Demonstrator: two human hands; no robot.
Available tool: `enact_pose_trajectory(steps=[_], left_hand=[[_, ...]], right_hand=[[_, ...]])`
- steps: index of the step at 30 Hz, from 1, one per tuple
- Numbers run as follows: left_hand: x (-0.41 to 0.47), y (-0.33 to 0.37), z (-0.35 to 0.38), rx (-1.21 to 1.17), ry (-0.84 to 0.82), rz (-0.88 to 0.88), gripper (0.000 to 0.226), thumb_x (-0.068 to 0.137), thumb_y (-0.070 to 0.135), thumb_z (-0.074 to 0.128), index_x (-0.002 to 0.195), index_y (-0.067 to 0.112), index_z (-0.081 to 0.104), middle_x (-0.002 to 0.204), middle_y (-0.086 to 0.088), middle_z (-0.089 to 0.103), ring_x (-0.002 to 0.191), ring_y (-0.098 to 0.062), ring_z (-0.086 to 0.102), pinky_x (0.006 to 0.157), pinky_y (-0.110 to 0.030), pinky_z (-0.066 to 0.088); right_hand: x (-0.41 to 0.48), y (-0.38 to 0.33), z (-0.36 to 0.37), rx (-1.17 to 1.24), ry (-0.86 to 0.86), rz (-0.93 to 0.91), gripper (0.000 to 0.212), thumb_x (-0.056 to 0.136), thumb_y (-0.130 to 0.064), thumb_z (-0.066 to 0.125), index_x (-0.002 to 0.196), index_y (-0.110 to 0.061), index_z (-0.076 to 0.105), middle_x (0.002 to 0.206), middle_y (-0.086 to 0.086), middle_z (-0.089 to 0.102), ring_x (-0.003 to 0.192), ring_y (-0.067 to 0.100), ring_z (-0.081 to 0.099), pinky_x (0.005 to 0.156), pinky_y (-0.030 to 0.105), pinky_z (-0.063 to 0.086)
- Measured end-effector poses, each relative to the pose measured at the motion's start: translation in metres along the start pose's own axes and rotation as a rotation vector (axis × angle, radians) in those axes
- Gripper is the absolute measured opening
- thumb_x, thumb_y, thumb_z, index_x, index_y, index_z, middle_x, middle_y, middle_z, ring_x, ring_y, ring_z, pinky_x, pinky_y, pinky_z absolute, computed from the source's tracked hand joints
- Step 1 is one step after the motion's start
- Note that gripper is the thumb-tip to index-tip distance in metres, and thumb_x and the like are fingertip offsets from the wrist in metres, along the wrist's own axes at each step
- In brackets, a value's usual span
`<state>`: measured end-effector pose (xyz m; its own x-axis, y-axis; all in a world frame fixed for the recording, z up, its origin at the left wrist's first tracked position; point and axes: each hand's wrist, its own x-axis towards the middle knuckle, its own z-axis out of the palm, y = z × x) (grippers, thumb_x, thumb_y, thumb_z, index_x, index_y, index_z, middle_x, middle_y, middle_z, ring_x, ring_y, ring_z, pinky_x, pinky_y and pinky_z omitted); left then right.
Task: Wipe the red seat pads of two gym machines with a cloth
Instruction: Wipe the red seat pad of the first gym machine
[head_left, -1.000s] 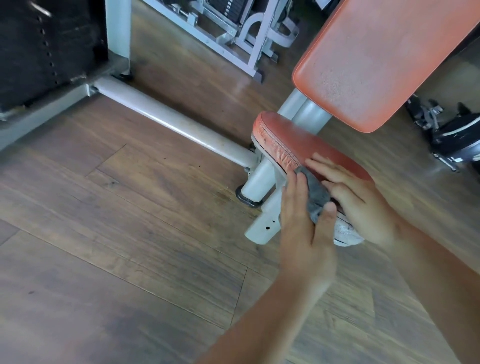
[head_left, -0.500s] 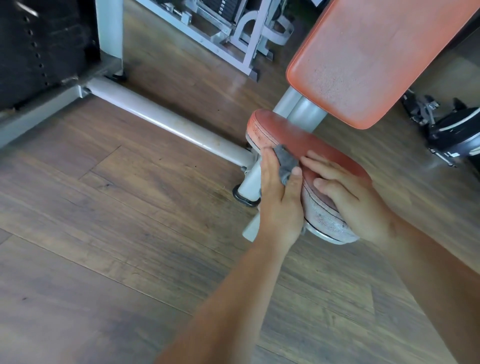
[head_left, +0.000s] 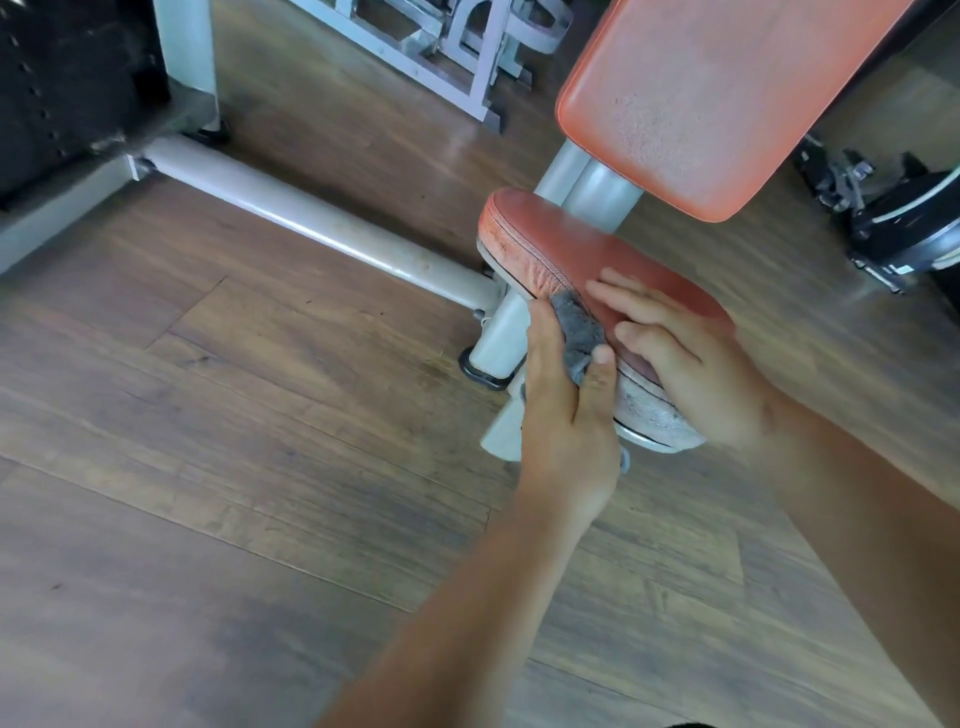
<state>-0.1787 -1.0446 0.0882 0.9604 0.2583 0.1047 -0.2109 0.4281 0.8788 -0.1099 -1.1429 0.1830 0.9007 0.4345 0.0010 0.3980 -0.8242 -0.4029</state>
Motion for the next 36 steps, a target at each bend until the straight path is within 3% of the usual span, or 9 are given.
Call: enact_pose_trajectory(steps=[5, 7, 10, 12, 15, 18, 21, 30, 36], left_hand=[[0.06, 0.004, -0.015, 0.212, 0.072, 0.05, 0.043, 0.103, 0.043, 0.045, 0.145, 0.045, 0.039, 0.149, 0.009, 0.048, 0.142, -0.013, 0.044, 0.118, -0.047, 0.036], [0.082, 0.003, -0.016, 0.332, 0.14, 0.038, 0.06, 0.104, 0.041, 0.044, 0.158, 0.023, 0.026, 0.164, -0.002, 0.032, 0.153, -0.022, 0.029, 0.124, -0.052, 0.028], [0.061, 0.014, -0.005, 0.197, 0.133, -0.041, 0.064, 0.105, 0.042, 0.044, 0.163, 0.033, 0.017, 0.169, 0.008, 0.027, 0.156, -0.01, 0.025, 0.126, -0.043, 0.024], [0.028, 0.019, 0.001, 0.079, 0.103, -0.075, 0.051, 0.109, 0.036, 0.044, 0.157, 0.033, 0.028, 0.145, 0.029, 0.053, 0.123, 0.017, 0.053, 0.101, -0.016, 0.048], [-0.007, 0.023, 0.002, -0.013, 0.025, -0.128, 0.057, 0.111, 0.025, 0.042, 0.161, 0.035, 0.017, 0.141, 0.037, 0.039, 0.08, 0.037, 0.05, 0.061, 0.005, 0.042], [0.032, 0.026, -0.011, 0.138, 0.034, -0.07, 0.042, 0.109, 0.033, 0.046, 0.148, 0.046, 0.035, 0.137, 0.046, 0.042, 0.119, 0.028, 0.045, 0.102, -0.004, 0.037], [0.064, 0.019, -0.007, 0.232, 0.13, -0.065, 0.061, 0.105, 0.044, 0.043, 0.161, 0.037, 0.02, 0.17, 0.009, 0.022, 0.157, -0.01, 0.022, 0.127, -0.042, 0.022], [0.026, 0.044, -0.028, 0.351, -0.041, -0.139, 0.041, 0.108, 0.033, 0.049, 0.149, 0.03, 0.051, 0.135, 0.012, 0.064, 0.122, 0.0, 0.057, 0.095, -0.002, 0.041], [0.047, 0.116, -0.026, 0.656, -0.044, -0.235, 0.026, 0.105, 0.039, 0.05, 0.119, 0.025, 0.066, 0.097, 0.004, 0.072, 0.095, -0.02, 0.068, 0.087, -0.035, 0.053]], right_hand=[[0.0, -0.002, 0.0, -0.021, -0.001, 0.013, 0.05, 0.096, -0.034, 0.04, 0.145, -0.04, 0.05, 0.159, -0.021, 0.036, 0.147, -0.009, 0.024, 0.124, 0.021, 0.013], [0.0, -0.003, 0.0, -0.022, -0.009, 0.019, 0.048, 0.099, -0.032, 0.042, 0.145, -0.041, 0.05, 0.159, -0.022, 0.035, 0.147, -0.01, 0.023, 0.12, 0.014, 0.01], [-0.001, -0.002, 0.001, 0.006, -0.007, 0.023, 0.048, 0.098, -0.032, 0.041, 0.145, -0.04, 0.05, 0.159, -0.021, 0.035, 0.147, -0.009, 0.023, 0.123, 0.021, 0.012], [0.0, -0.001, 0.001, 0.012, -0.007, 0.02, 0.05, 0.095, -0.035, 0.04, 0.144, -0.04, 0.051, 0.159, -0.02, 0.035, 0.148, -0.008, 0.023, 0.125, 0.026, 0.014], [0.0, 0.0, 0.001, 0.0, -0.008, 0.015, 0.051, 0.095, -0.036, 0.039, 0.145, -0.039, 0.051, 0.159, -0.021, 0.035, 0.147, -0.009, 0.024, 0.126, 0.029, 0.015], [0.0, 0.001, 0.001, 0.007, -0.004, 0.002, 0.051, 0.096, -0.035, 0.039, 0.145, -0.04, 0.05, 0.159, -0.021, 0.036, 0.147, -0.008, 0.024, 0.126, 0.03, 0.015], [0.001, -0.001, 0.0, 0.006, -0.009, 0.018, 0.048, 0.099, -0.031, 0.041, 0.146, -0.039, 0.049, 0.16, -0.02, 0.035, 0.148, -0.007, 0.023, 0.125, 0.026, 0.013], [0.0, -0.002, 0.0, -0.053, -0.002, 0.008, 0.05, 0.098, -0.037, 0.039, 0.147, -0.038, 0.048, 0.161, -0.014, 0.036, 0.151, 0.0, 0.024, 0.126, 0.032, 0.015], [0.004, -0.028, -0.028, -0.169, -0.229, 0.096, 0.044, 0.105, -0.023, 0.046, 0.149, -0.022, 0.048, 0.161, 0.006, 0.037, 0.152, 0.024, 0.029, 0.123, 0.039, 0.021]])
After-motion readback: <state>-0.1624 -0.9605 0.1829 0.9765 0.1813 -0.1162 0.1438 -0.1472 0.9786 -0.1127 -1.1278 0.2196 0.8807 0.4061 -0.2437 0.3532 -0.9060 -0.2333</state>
